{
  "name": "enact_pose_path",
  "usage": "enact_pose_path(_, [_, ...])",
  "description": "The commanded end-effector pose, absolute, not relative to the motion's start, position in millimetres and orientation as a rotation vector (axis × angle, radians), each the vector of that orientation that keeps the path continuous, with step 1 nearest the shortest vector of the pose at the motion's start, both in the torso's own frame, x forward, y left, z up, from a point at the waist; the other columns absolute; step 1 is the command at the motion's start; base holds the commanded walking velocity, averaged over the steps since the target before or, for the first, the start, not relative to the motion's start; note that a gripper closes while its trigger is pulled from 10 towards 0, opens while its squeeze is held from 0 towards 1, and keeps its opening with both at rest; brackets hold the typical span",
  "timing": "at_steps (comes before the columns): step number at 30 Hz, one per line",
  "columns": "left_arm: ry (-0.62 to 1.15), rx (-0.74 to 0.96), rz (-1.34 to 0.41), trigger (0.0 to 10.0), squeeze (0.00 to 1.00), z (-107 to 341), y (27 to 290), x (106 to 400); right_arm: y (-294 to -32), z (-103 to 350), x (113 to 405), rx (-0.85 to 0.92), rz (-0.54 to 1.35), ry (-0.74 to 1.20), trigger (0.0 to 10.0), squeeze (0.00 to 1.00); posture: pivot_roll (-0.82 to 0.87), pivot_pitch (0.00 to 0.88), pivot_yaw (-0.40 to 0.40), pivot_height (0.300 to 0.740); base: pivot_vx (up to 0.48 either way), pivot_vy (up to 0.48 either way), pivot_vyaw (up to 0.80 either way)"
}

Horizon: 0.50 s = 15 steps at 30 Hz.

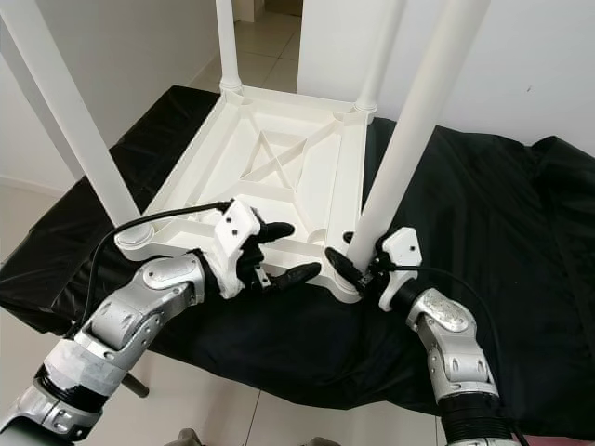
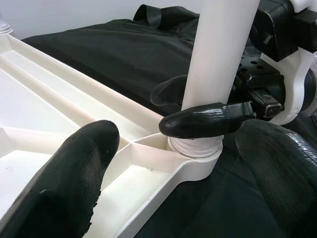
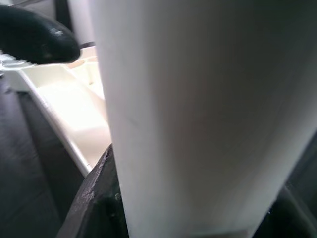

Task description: Building children table

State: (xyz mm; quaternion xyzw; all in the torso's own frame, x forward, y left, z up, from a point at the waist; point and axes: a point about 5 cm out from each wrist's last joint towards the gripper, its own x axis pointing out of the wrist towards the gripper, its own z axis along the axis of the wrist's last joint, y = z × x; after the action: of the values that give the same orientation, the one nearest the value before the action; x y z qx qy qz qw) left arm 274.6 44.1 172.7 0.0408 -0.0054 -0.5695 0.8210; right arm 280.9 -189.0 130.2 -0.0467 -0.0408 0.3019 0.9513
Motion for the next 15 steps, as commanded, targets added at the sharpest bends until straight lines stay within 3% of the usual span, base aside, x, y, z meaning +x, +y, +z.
enact_pose_path(1, [-0.005, 0.096, -1.367, 10.0, 0.00, 172, 40, 266, -193, 125, 280, -0.094, 0.556, -0.061, 10.0, 0.00, -0.04, 0.000, -0.026, 0.740, 0.000, 0.000, 0.00])
enact_pose_path(9, [-0.018, 0.075, -1.306, 10.0, 0.00, 172, 42, 272, -193, 115, 276, -0.041, 0.286, -0.048, 10.0, 0.00, -0.04, 0.000, -0.039, 0.740, 0.000, 0.000, 0.00])
enact_pose_path(13, [-0.018, 0.064, -1.307, 10.0, 0.00, 170, 40, 269, -185, 108, 270, 0.009, 0.047, -0.015, 10.0, 0.00, -0.05, 0.000, -0.039, 0.740, 0.000, 0.000, 0.00])
enact_pose_path(15, [-0.018, 0.064, -1.307, 10.0, 0.00, 170, 40, 269, -185, 107, 269, 0.011, 0.029, -0.011, 10.0, 0.00, -0.05, 0.000, -0.039, 0.740, 0.000, 0.000, 0.00])
